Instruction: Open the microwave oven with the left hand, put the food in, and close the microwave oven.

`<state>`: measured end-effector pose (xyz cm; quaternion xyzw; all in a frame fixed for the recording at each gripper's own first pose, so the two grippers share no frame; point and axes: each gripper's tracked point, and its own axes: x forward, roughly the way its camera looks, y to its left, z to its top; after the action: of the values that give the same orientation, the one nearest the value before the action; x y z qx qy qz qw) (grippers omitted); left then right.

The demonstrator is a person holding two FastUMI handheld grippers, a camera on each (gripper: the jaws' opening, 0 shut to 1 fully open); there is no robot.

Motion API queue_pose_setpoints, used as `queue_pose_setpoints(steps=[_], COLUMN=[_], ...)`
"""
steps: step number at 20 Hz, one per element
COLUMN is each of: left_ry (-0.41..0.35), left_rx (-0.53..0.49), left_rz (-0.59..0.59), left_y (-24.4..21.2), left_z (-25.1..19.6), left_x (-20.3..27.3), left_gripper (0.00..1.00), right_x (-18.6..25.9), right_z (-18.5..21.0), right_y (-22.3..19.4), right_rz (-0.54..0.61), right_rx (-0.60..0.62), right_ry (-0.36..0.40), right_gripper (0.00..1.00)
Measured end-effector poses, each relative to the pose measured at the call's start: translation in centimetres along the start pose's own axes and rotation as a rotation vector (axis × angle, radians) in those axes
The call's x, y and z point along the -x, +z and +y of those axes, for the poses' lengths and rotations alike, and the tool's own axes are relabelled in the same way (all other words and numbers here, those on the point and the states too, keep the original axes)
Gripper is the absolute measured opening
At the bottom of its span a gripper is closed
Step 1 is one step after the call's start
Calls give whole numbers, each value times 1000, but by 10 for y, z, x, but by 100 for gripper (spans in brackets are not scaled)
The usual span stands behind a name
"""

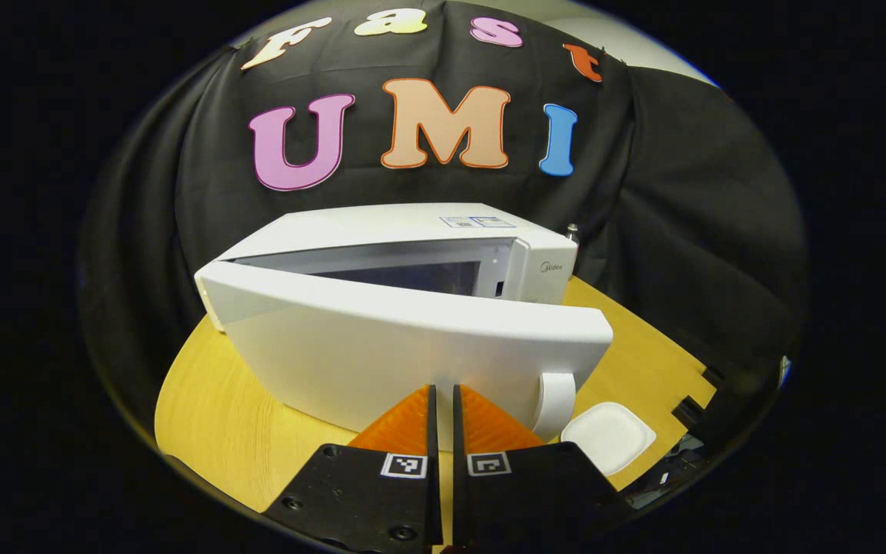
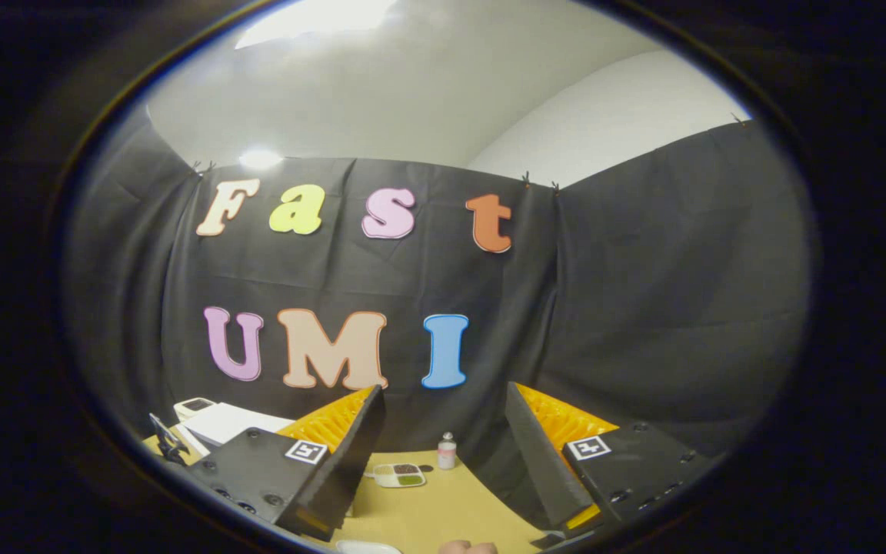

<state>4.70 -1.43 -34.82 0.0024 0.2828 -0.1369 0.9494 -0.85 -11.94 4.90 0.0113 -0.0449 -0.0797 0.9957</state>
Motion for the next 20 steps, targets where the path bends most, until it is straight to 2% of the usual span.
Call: queue_pose_setpoints(steps=[5, 6, 8, 9, 10, 20], left_ry=[44, 62, 81, 89, 98, 150], left_rx=[13, 10, 22, 25, 25, 87], left_rz=[2, 6, -2, -3, -6, 2], left_y=[14, 15, 19, 21, 23, 24], left_z=[1, 4, 7, 9, 10, 11], left_x=[-41, -51, -63, -69, -73, -108], left_gripper=[5, 5, 5, 5, 5, 5], right_x=[-1, -3, -7, -11, -14, -48], right_z=[14, 19, 26, 25, 25, 28], right_y=[-3, -4, -4, -6, -8, -20], right_rz=[10, 10, 10, 14, 18, 34], right_rx=[32, 36, 38, 40, 40, 41], right_ry=[69, 91, 130, 139, 147, 190], right_gripper=[92, 96, 93, 100, 94, 94])
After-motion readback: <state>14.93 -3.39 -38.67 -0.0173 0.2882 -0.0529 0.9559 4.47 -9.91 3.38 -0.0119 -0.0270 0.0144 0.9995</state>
